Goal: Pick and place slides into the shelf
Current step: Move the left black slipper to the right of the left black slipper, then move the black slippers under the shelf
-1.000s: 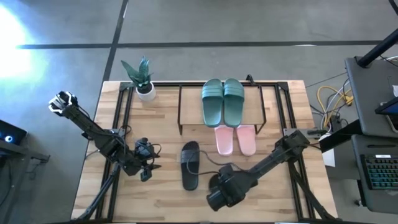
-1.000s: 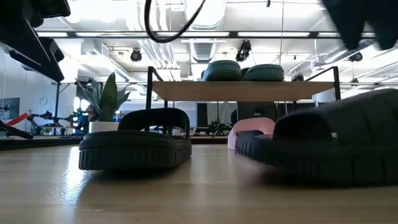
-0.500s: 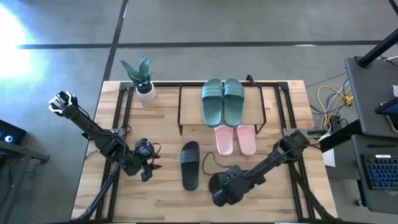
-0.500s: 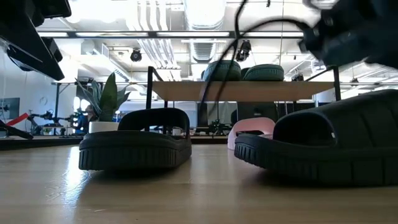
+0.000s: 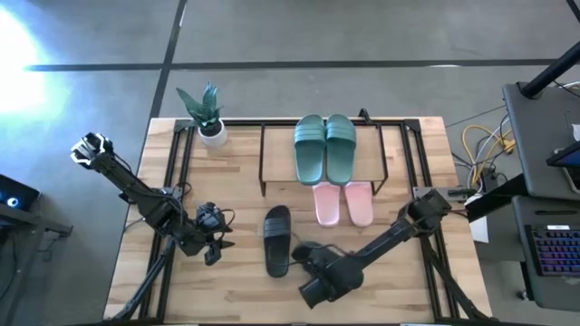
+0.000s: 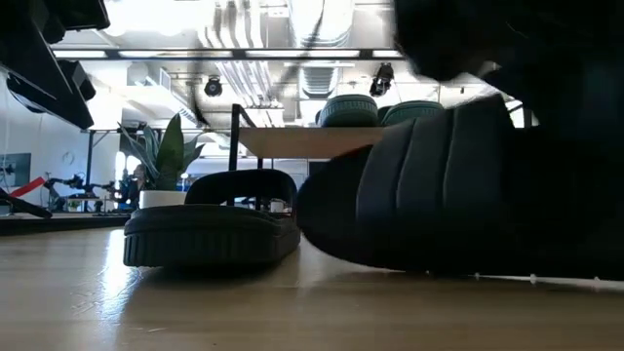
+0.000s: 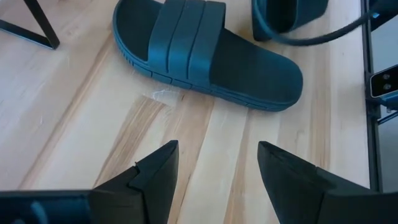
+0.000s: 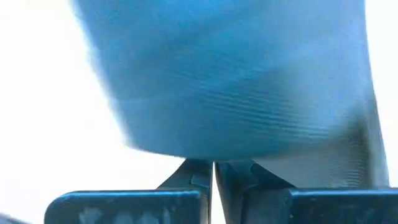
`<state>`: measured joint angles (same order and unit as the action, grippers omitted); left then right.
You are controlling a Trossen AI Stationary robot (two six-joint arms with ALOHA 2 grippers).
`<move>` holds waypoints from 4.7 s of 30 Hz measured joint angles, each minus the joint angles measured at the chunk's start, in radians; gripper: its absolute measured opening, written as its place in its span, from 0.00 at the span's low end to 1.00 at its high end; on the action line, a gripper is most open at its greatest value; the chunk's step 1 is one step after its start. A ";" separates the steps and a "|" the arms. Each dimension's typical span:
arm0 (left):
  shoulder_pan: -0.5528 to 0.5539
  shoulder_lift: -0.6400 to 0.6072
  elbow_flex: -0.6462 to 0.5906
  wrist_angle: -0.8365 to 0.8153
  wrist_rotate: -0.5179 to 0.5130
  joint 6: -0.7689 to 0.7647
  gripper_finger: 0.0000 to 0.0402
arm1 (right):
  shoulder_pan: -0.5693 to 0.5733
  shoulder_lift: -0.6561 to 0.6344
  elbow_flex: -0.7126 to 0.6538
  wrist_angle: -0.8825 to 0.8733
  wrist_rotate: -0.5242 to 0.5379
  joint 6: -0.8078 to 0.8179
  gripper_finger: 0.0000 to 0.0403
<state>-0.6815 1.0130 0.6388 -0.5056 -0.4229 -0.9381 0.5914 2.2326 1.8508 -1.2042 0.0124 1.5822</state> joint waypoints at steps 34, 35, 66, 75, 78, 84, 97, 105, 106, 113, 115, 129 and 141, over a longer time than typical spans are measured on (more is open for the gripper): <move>-0.001 0.000 0.000 0.000 0.053 -0.009 0.51 | -0.036 -0.154 -0.369 -0.124 -0.025 0.767 0.02; -0.001 0.000 0.000 0.002 0.054 -0.016 0.51 | -0.039 -0.154 -0.377 -0.118 -0.027 0.767 0.02; -0.001 0.164 -0.049 0.162 0.065 0.162 0.51 | -0.004 -0.161 -0.248 0.275 0.118 0.490 0.02; -0.001 0.385 -0.050 0.435 0.142 0.187 0.51 | 0.002 -0.155 -0.248 0.471 0.120 0.409 0.02; -0.002 0.466 -0.050 0.549 0.203 0.187 0.51 | 0.001 -0.148 -0.248 0.539 0.146 0.383 0.02; -0.001 0.564 -0.029 0.689 0.250 0.189 0.51 | -0.001 -0.145 -0.248 0.605 0.257 0.380 0.02; -0.047 0.418 -0.020 0.511 0.318 0.150 0.51 | -0.096 -0.145 -0.248 0.645 0.303 0.209 0.02; -0.099 0.313 -0.019 0.363 0.310 0.105 0.51 | -0.167 -0.145 -0.250 0.644 0.291 0.092 0.02; -0.107 0.301 -0.020 0.314 0.308 0.104 0.51 | -0.169 -0.145 -0.250 0.656 0.276 0.080 0.02; -0.124 0.238 -0.055 0.038 0.088 0.007 0.51 | -0.108 -0.145 -0.239 0.672 0.214 0.078 0.02; -0.116 0.225 -0.082 0.046 0.012 0.000 0.51 | -0.087 -0.145 -0.239 0.672 0.211 0.115 0.02; 0.061 0.261 -0.188 0.300 -0.108 0.173 0.51 | -0.081 -0.089 -0.249 0.725 0.173 0.212 0.02; 0.068 0.307 -0.173 0.383 -0.026 0.196 0.51 | -0.091 -0.037 -0.240 0.663 0.263 0.276 0.02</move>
<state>-0.6140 1.3201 0.4660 -0.1222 -0.4492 -0.7425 0.5001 2.1954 1.6105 -0.5407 0.2757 1.8578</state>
